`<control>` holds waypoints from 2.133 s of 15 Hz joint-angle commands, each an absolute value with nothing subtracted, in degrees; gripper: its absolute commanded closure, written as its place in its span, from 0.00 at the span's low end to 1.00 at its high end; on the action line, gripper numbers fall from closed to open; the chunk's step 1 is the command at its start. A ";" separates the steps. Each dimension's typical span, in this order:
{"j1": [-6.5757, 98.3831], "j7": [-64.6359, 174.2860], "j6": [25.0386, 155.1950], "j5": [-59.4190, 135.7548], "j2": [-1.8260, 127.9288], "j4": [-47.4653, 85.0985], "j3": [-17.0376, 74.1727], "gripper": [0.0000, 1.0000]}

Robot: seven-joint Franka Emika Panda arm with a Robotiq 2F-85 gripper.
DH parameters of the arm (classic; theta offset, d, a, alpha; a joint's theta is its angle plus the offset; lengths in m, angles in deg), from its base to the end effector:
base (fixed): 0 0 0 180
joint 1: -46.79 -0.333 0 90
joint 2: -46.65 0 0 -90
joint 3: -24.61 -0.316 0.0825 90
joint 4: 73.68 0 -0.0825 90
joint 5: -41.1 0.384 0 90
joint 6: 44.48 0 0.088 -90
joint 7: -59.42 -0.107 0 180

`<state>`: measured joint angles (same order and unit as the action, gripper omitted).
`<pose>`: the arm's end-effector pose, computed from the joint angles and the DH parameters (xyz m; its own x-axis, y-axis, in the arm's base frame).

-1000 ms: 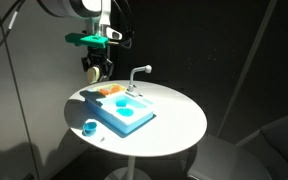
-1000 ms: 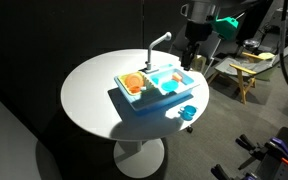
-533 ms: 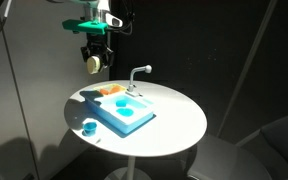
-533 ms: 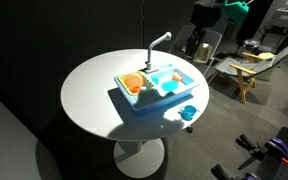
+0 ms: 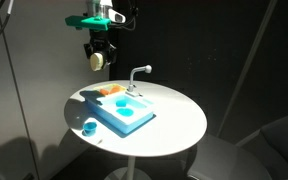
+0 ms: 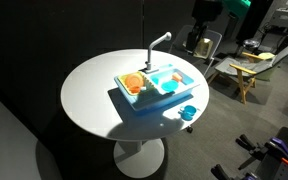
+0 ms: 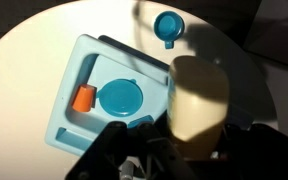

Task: Remove the bottle from the sink and put it on the dish rack

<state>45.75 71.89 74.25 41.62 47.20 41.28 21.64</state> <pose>0.5601 0.0397 0.4554 0.9585 0.2793 0.0567 0.2796 -0.9601 0.0036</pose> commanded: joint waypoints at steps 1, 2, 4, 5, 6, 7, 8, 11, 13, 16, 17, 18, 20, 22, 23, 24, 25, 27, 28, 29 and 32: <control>45.44 71.87 74.11 41.62 47.33 41.05 22.12 0.79; 45.46 71.87 74.11 41.62 47.47 40.93 22.20 0.79; 45.48 71.87 74.11 41.62 47.70 40.75 22.23 0.79; 45.48 71.87 74.11 41.62 47.76 40.71 22.23 0.79; 45.48 71.87 74.11 41.62 47.80 40.66 22.23 0.79; 45.48 71.87 74.11 41.62 47.82 40.62 22.23 0.79; 45.48 71.87 74.11 41.62 47.82 40.59 22.23 0.79; 45.48 71.87 74.11 41.62 47.84 40.53 22.23 0.79; 45.48 71.87 74.11 41.62 47.84 40.51 22.23 0.79; 45.48 71.87 74.11 41.62 47.85 40.51 22.23 0.79; 45.48 71.87 74.11 41.62 47.85 40.51 22.23 0.79; 45.48 71.87 74.11 41.62 47.85 40.50 22.23 0.79; 45.48 71.87 74.11 41.62 47.85 40.50 22.23 0.79; 45.48 71.87 74.11 41.62 47.85 40.50 22.23 0.79; 45.48 71.87 74.11 41.62 47.85 40.50 22.23 0.79; 45.48 71.87 74.11 41.62 47.85 40.50 22.23 0.79; 45.48 71.87 74.11 41.62 47.85 40.50 22.23 0.79; 45.48 71.87 74.11 41.62 47.86 40.50 22.23 0.79; 45.48 71.87 74.11 41.62 47.86 40.50 22.23 0.95; 45.46 71.64 74.06 41.65 47.76 40.49 22.21 0.95; 45.23 70.90 73.62 42.00 46.99 40.51 21.98 0.95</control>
<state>45.73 71.89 74.25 41.62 47.89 40.67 21.94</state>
